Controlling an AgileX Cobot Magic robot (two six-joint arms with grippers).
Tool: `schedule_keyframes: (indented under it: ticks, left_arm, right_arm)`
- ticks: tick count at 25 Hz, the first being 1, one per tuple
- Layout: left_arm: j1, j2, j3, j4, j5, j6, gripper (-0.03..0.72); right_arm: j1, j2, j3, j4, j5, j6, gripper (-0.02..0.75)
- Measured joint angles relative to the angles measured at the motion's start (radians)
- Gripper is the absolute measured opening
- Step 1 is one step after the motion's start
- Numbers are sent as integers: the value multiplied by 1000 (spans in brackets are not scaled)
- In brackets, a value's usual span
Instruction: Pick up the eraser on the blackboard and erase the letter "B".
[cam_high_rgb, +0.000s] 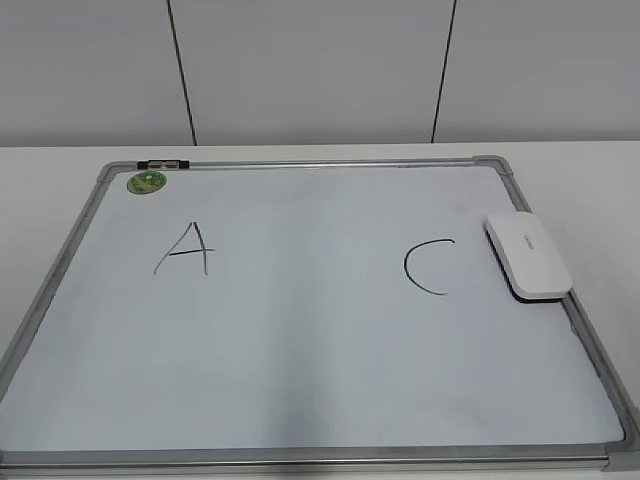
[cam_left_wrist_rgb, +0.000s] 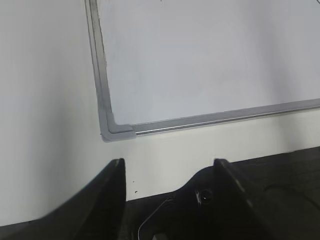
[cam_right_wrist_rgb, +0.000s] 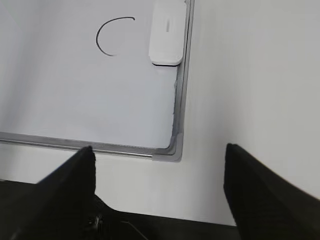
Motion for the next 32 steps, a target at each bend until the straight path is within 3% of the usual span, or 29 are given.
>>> schedule_keyframes:
  ticks: [7, 17, 27, 32]
  left_arm:
    - [-31, -162, 95, 109, 6, -2, 462]
    - [-35, -223, 212, 192, -20, -60, 515]
    - [-44, -223, 222, 226, -69, -62, 517]
    - [-44, -223, 227, 235, -87, -64, 559]
  right_arm:
    - [0, -291, 212, -29, 6, 10, 592]
    - [0, -332, 475, -62, -47, 14, 592]
    - [0, -332, 512, -74, -120, 24, 592]
    - [0, -332, 512, -98, -120, 60, 592]
